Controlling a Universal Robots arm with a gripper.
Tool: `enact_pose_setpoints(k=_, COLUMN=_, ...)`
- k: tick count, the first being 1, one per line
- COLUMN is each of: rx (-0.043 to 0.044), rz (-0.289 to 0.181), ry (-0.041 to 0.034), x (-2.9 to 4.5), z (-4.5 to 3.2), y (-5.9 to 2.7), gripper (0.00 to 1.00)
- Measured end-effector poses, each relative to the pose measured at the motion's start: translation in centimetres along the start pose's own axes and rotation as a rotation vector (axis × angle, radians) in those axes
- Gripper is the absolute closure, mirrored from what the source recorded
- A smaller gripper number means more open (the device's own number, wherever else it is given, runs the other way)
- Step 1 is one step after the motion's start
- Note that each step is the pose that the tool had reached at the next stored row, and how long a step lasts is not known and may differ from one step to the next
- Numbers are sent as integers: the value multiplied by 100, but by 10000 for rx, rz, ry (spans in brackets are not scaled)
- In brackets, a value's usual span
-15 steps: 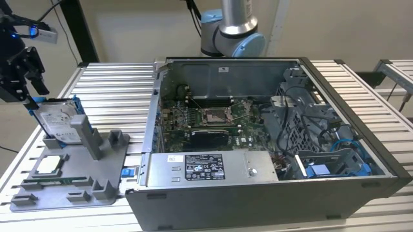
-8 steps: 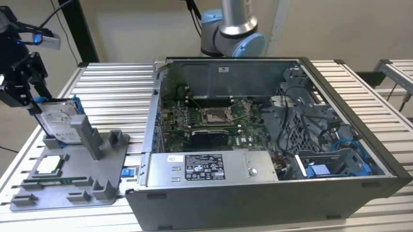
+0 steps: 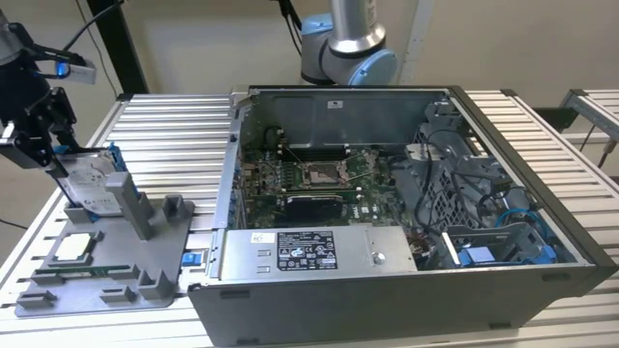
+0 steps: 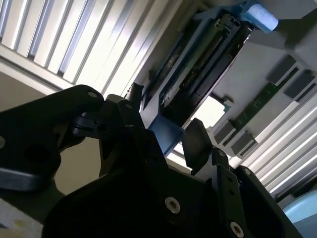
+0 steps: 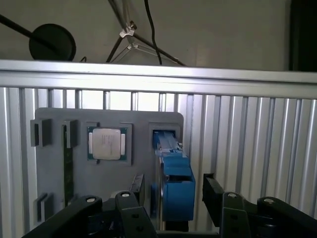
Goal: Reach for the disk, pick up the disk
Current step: 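Pick up the disk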
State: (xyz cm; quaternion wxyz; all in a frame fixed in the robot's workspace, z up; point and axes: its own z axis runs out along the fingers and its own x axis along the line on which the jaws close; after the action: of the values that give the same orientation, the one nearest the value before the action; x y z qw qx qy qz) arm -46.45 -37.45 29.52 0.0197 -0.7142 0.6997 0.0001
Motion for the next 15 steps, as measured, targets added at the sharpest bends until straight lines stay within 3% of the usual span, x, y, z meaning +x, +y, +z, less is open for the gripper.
enact_pose_setpoints(k=8, rx=69, rz=-3, ry=-7, x=4, z=131, y=-3, gripper=0)
enact_pose_setpoints(k=15, rx=57, rz=-1, ry=-26, x=7, z=242, y=-3, gripper=0)
